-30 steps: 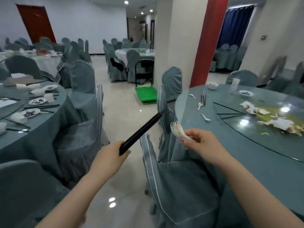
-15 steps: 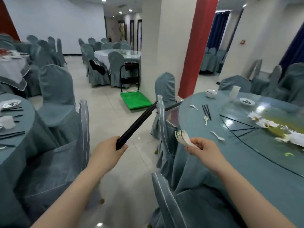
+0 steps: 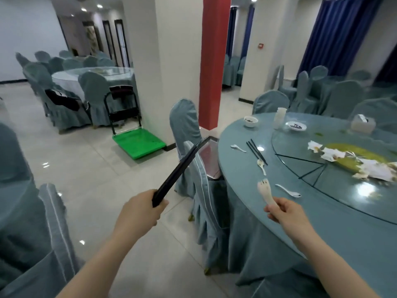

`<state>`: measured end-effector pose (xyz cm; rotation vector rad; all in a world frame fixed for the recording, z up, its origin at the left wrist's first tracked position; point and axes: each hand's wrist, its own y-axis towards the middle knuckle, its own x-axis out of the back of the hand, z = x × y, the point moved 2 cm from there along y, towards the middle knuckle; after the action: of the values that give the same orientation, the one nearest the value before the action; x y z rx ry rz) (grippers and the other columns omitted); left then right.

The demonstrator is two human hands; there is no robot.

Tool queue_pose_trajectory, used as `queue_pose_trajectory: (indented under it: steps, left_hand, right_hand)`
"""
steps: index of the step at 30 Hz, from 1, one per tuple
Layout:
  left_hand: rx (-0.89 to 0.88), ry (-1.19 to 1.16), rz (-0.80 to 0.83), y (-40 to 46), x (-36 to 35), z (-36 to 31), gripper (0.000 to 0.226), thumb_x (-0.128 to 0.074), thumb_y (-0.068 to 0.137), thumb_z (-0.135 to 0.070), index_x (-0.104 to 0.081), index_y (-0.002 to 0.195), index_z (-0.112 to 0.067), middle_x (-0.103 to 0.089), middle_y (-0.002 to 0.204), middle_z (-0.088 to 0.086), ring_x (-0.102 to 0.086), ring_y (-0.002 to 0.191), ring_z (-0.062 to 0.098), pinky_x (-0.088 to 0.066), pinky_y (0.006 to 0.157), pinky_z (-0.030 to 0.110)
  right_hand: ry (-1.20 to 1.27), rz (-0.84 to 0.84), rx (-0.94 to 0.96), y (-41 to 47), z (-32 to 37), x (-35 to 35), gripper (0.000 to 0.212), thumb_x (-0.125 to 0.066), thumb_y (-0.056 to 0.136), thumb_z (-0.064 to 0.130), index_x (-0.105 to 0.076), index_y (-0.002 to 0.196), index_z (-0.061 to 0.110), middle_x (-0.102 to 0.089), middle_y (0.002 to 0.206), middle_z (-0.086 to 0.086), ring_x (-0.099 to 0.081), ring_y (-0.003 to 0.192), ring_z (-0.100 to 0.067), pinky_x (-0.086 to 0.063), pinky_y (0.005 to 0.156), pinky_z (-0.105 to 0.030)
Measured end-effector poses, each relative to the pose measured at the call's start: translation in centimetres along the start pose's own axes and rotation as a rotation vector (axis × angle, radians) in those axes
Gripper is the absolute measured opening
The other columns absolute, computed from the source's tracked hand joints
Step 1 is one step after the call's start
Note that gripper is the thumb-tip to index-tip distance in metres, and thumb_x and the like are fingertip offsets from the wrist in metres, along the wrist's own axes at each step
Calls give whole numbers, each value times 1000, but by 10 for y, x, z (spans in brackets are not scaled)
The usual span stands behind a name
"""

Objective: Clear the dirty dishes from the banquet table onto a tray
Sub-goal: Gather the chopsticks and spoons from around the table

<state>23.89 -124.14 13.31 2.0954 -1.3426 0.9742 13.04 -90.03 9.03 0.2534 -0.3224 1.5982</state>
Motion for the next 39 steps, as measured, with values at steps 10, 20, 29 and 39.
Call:
queue_pose_trajectory:
  steps: [10, 20, 29, 39]
  left_hand:
    - [-140, -9, 107, 178, -22, -29, 14, -59, 86, -36, -58, 75, -29, -63, 53, -6, -60, 45, 3, -38, 44, 19]
    - [-270, -122, 257, 360, -46, -39, 14, -65, 84, -29, -60, 74, -21, -62, 49, 0, -64, 50, 22, -56, 61, 43]
    - [-409, -241, 502, 438, -112, -107, 13, -66, 86, -23, -62, 79, -13, -57, 43, -3, -52, 37, 9, -45, 42, 27]
    - [-323, -197, 653, 457, -202, -181, 9, -66, 86, -16, -64, 80, -9, -57, 47, 1, -50, 39, 14, -44, 42, 23]
  right_hand:
    - [27, -203, -196, 122, -34, -16, 14, -55, 89, 9, -67, 85, 14, -68, 76, -4, -57, 66, -19, -45, 69, -33]
    - [-26, -444, -650, 175, -94, -21, 12, -57, 81, -6, -61, 75, 3, -46, 57, -9, -35, 52, -20, -28, 50, -30]
    - [34, -661, -820, 194, -119, -16, 10, -57, 81, -10, -62, 87, -3, -47, 58, -10, -39, 51, -20, -30, 49, -29]
    - [-113, -642, -912, 270, -180, 54, 20, -48, 86, -8, -63, 97, -13, -54, 83, -18, -50, 69, -28, -36, 60, -31]
